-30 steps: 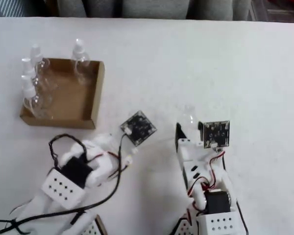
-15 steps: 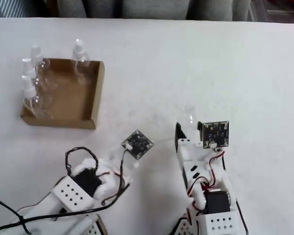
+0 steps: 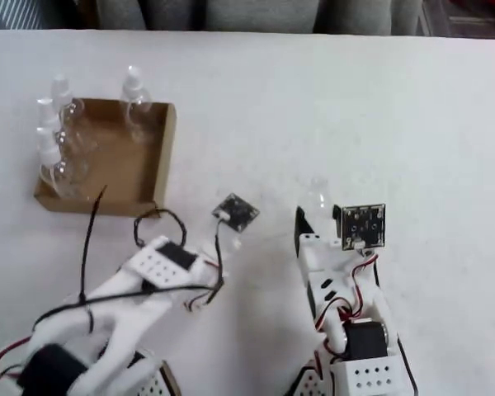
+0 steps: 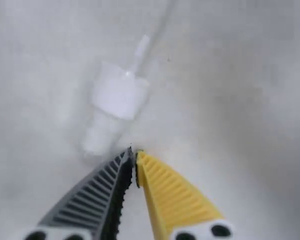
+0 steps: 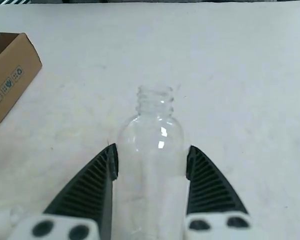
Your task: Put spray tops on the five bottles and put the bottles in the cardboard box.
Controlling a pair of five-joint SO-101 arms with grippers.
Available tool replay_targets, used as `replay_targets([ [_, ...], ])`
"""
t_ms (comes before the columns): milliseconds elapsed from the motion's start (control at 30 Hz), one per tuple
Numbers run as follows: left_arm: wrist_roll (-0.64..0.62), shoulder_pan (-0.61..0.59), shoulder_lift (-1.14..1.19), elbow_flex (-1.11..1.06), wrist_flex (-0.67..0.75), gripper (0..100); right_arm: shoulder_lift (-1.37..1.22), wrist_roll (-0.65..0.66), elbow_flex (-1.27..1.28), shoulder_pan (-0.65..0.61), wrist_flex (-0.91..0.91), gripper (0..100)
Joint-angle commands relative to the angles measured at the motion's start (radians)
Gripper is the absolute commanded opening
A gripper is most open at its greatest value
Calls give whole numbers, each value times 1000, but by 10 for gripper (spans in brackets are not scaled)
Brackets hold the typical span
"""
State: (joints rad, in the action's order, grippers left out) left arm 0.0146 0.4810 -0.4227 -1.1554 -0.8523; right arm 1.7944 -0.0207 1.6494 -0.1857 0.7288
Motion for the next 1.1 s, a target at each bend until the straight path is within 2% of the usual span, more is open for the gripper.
replay_targets([
  [0, -14, -93, 194, 199, -40, 22, 5, -2, -9, -2, 1, 16],
  [233, -11, -168, 266, 427, -187, 22, 5, -2, -9, -4, 2, 16],
  [433, -21, -234, 292, 509, -132, 22, 5, -2, -9, -4, 2, 16],
  [700, -264, -157, 440, 517, 8, 22, 5, -2, -9, -4, 2, 16],
  [900, -437, -136, 225, 511, -61, 23, 5, -2, -9, -4, 2, 16],
  [1067, -483, -127, 53, 473, -107, 24, 5, 0, -9, -4, 2, 16],
])
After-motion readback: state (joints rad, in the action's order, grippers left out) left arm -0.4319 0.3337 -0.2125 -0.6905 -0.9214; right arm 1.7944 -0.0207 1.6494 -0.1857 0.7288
